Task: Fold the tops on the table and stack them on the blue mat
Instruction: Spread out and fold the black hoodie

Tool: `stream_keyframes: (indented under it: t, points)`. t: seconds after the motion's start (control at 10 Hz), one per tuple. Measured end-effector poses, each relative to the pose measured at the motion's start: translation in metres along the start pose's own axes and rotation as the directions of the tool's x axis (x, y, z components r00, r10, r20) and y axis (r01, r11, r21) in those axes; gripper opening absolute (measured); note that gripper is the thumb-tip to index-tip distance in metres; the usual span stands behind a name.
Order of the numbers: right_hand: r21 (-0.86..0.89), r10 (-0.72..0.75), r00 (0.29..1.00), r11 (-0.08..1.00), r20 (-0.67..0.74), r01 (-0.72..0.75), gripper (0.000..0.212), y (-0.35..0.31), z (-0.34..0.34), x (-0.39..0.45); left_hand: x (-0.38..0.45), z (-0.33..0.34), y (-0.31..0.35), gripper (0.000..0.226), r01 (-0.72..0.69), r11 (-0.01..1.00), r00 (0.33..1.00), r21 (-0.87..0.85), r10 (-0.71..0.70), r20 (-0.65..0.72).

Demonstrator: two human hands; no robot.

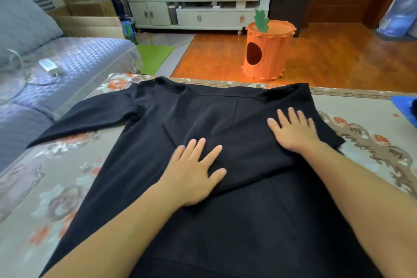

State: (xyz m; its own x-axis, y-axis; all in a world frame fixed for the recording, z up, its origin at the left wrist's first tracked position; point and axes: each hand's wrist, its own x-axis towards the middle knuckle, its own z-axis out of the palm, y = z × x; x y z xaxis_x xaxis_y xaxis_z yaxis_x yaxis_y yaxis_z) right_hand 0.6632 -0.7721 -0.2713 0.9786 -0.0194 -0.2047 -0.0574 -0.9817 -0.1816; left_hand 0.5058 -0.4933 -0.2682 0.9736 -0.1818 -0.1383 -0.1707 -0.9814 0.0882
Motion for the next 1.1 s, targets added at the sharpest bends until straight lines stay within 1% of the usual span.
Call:
stream_keyframes:
  t: [0.1, 0.2, 0.3, 0.4, 0.5, 0.6, 0.7, 0.8, 0.9, 1.0, 1.1]
  points:
    - [-0.071, 0.178, 0.982, 0.982, 0.064, -0.173, 0.072, -0.02, -0.014, 0.001, -0.029, 0.014, -0.027, 0.073, 0.158, 0.986, 0.987, -0.054, -0.159, -0.003]
    - [-0.119, -0.016, 0.965, 0.993, -0.261, -0.016, 0.068, -0.096, -0.023, -0.013, -0.03, 0.021, -0.027, 0.074, 0.177, 0.98, 0.981, -0.089, -0.183, -0.058]
    - [-0.065, -0.422, 0.86, 0.904, -0.286, 0.422, 0.064, -0.195, -0.01, -0.036, -0.027, 0.013, -0.034, 0.077, 0.104, 0.987, 0.993, -0.125, -0.11, -0.041]
    - [-0.093, -0.528, 0.842, 0.849, -0.109, 0.52, 0.064, -0.245, 0.022, -0.039, -0.027, -0.005, -0.078, 0.064, 0.031, 0.977, 0.998, -0.212, -0.044, -0.054]
    - [-0.187, -0.542, 0.84, 0.828, -0.026, 0.528, 0.064, -0.246, 0.052, -0.026, -0.029, -0.02, -0.161, 0.033, 0.202, 0.781, 0.854, -0.591, -0.436, -0.285]
    - [-0.226, -0.519, 0.854, 0.837, -0.038, 0.498, 0.064, -0.245, 0.065, -0.019, -0.034, -0.046, -0.25, 0.04, 0.112, -0.215, 0.556, -0.97, -0.796, 0.24]
    - [-0.238, -0.509, 0.859, 0.843, -0.059, 0.483, 0.064, -0.245, 0.064, -0.019, -0.024, -0.066, -0.324, 0.042, -0.229, -0.688, 0.518, -0.689, -0.685, 0.512]
    - [-0.233, -0.498, 0.865, 0.85, -0.063, 0.472, 0.065, -0.242, 0.064, -0.02, -0.005, -0.074, -0.344, 0.049, -0.272, -0.691, 0.428, -0.669, -0.71, 0.559]
    - [-0.207, -0.502, 0.862, 0.853, -0.075, 0.479, 0.065, -0.24, 0.063, -0.021, 0.006, -0.099, -0.338, 0.07, -0.188, -0.565, 0.44, -0.803, -0.78, 0.446]
    - [-0.186, -0.501, 0.861, 0.857, -0.086, 0.48, 0.065, -0.24, 0.062, -0.022, 0.017, -0.113, -0.352, 0.028, -0.806, -0.592, 0.415, -0.028, -0.597, 0.686]
    - [-0.2, -0.497, 0.862, 0.859, -0.102, 0.472, 0.065, -0.24, 0.061, -0.024, 0.034, -0.099, -0.394, 0.018, -0.5, -0.666, 0.427, -0.553, -0.745, 0.512]
